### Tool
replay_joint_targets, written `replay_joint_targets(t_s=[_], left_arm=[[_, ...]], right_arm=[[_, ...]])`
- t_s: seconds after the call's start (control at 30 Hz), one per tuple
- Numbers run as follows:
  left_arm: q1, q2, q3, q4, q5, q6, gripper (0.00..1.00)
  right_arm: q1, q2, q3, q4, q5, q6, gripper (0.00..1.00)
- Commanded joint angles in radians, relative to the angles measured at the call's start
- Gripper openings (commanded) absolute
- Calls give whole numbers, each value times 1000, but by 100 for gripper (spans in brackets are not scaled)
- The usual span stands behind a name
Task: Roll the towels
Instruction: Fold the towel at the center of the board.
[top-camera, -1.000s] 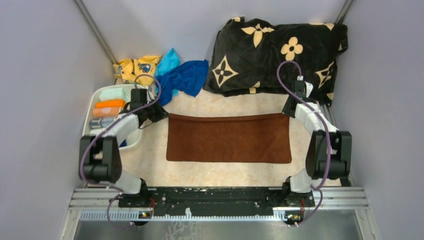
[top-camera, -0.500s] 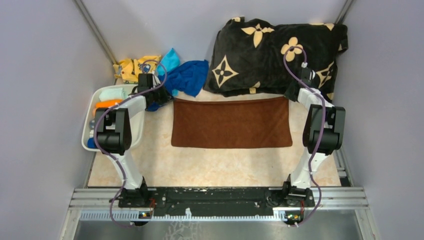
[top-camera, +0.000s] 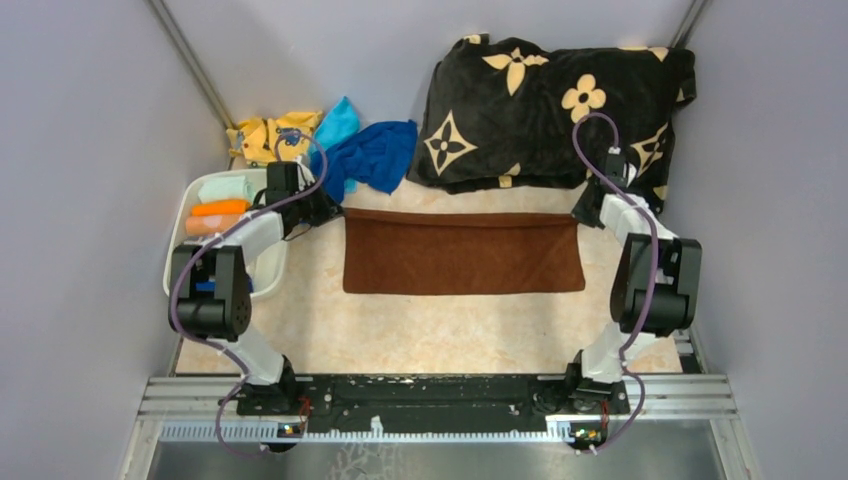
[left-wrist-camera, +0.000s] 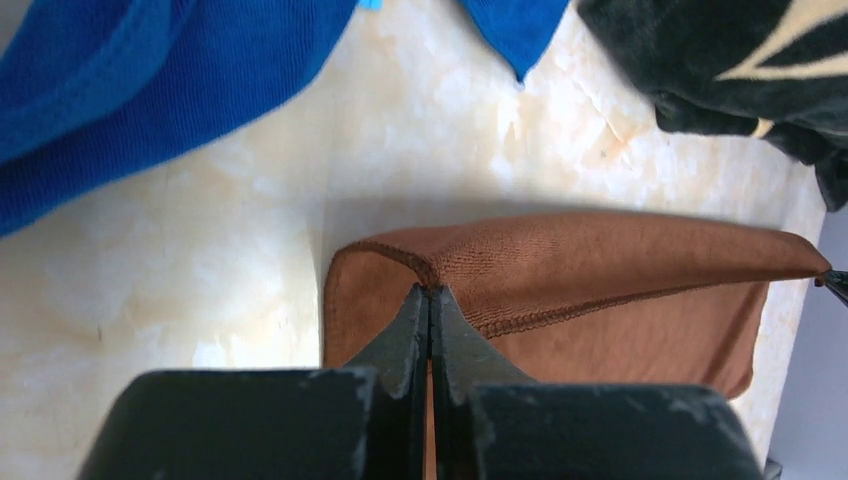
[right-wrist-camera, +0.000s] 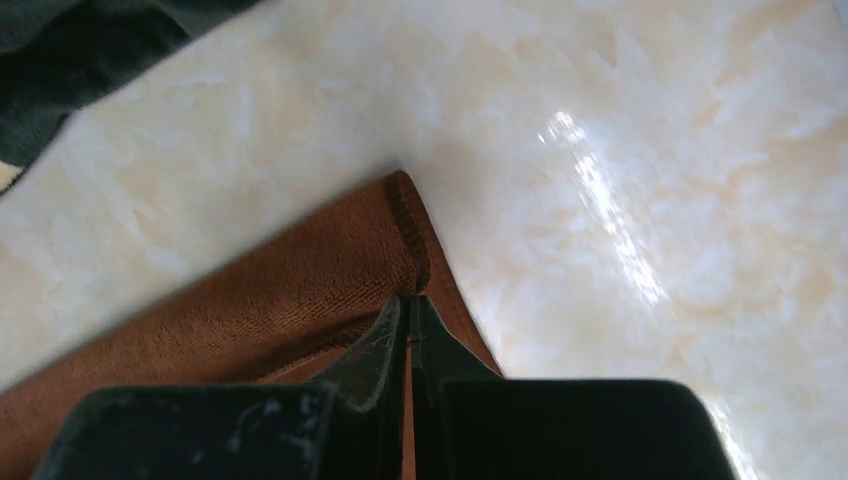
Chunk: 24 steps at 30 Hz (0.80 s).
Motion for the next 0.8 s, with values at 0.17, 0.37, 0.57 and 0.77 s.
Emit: replay_joint_targets(t_s=[0.17,0.37,0.57,0.77], left_arm=[[3,-183,-152,-21,44,-42,0],[1,-308,-262,-33,56,-94,0],[-2,-380,-354,-55,63,-121,0],[-24,-403,-448,-8,77,-181,0]], right_arm=[[-31,-228,-141,-70,103,60,0],[-45,-345,-237,-108,120,91,0],[-50,-400,-308,-173,141,132,0],[-78,-405,-376,-174,181,172,0]])
